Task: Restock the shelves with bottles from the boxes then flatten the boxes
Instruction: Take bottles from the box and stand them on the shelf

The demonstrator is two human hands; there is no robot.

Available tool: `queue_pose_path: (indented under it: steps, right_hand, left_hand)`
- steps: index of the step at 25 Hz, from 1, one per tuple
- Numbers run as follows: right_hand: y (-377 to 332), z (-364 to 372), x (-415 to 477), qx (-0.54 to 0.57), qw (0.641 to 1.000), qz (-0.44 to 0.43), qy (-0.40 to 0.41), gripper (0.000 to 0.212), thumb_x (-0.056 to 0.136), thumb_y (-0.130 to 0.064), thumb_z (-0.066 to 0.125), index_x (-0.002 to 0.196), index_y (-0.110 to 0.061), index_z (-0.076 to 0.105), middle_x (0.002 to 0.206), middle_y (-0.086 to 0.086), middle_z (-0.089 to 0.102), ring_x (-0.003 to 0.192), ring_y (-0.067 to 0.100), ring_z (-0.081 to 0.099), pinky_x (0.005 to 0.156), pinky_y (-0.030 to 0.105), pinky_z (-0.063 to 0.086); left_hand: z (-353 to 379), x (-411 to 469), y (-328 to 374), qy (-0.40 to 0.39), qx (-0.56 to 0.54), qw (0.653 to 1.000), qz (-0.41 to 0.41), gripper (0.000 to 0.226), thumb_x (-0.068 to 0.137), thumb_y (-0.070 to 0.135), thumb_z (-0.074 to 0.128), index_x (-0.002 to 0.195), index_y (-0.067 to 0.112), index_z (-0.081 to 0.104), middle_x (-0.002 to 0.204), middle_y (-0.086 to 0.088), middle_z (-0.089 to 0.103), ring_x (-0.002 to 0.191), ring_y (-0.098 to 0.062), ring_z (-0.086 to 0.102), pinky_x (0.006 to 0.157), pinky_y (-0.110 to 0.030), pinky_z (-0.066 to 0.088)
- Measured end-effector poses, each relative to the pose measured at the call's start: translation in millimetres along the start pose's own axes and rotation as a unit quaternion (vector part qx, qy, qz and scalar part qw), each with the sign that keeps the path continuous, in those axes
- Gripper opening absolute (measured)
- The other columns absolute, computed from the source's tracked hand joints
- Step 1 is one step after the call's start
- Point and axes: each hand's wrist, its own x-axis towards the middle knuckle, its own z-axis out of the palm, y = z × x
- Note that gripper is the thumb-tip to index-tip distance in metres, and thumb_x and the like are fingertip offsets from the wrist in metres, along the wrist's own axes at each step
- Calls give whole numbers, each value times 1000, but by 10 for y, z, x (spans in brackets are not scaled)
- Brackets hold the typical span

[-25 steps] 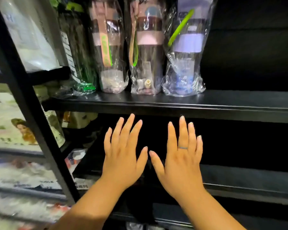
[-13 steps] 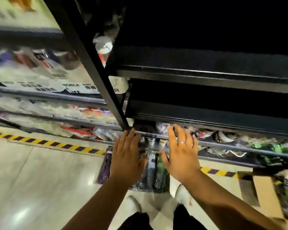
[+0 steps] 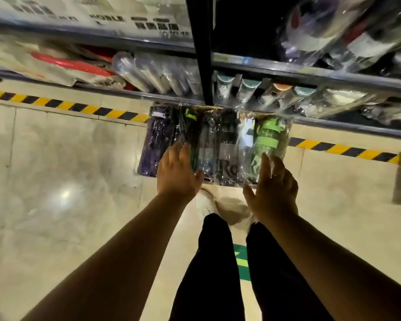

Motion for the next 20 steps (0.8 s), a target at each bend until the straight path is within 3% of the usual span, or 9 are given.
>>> queue_pose_path:
  steps: [3,7,11,15,17,20]
  right_hand:
    - [73,597,255,9,1000,-2,-5,94,88,-47,63,158,-16,9,158,19,18,141,43,25,111,55,29]
    - [58,1210,525,39,999,10,-32,92,87,-46,63,157,-19,9,159,17,13,144,41,18,114,57,23]
    - [-33,1568,727,68,998,0,-16,93,86,-47,62,156,-16,9,157,17,16,141,44,24,111,58,29]
    - [-254,1761,985,117,992,34,-23,103,81,-57,65,156,-16,7,154,22,19,138,48,25,108,63,33]
    - [-323,1770,1095,150,986,64,-29,110,79,-60,68,156,-19,0,156,20,16,141,46,21,112,61,30]
    - [-330,1744,1303,179,977,108,-35,121,75,-63,72,156,-15,-4,159,20,13,145,44,14,116,58,22]
  left_hand:
    - [449,345,-477,33,-15,993,-110,72,92,36,60,152,12,26,158,-17,23,145,-37,23,120,-49,25]
    - [818,672,-1205,57,-37,974,-217,81,90,43,59,154,11,21,158,-19,21,142,-40,26,116,-50,29]
    - [1019,851,-1462,23,-41,974,-222,98,85,52,65,157,13,11,149,-16,34,129,-40,42,104,-51,38]
    - [1028,944,-1611,1,-34,973,-228,119,76,61,72,158,22,-4,141,-19,40,125,-43,45,104,-55,39]
    - [1013,929,-1730,-21,-97,965,-243,125,68,62,78,158,29,-2,143,-17,42,127,-43,46,105,-58,41]
    - [979,748,-1728,9,-300,922,-246,123,48,65,88,149,44,19,139,-1,55,119,-33,60,93,-58,53]
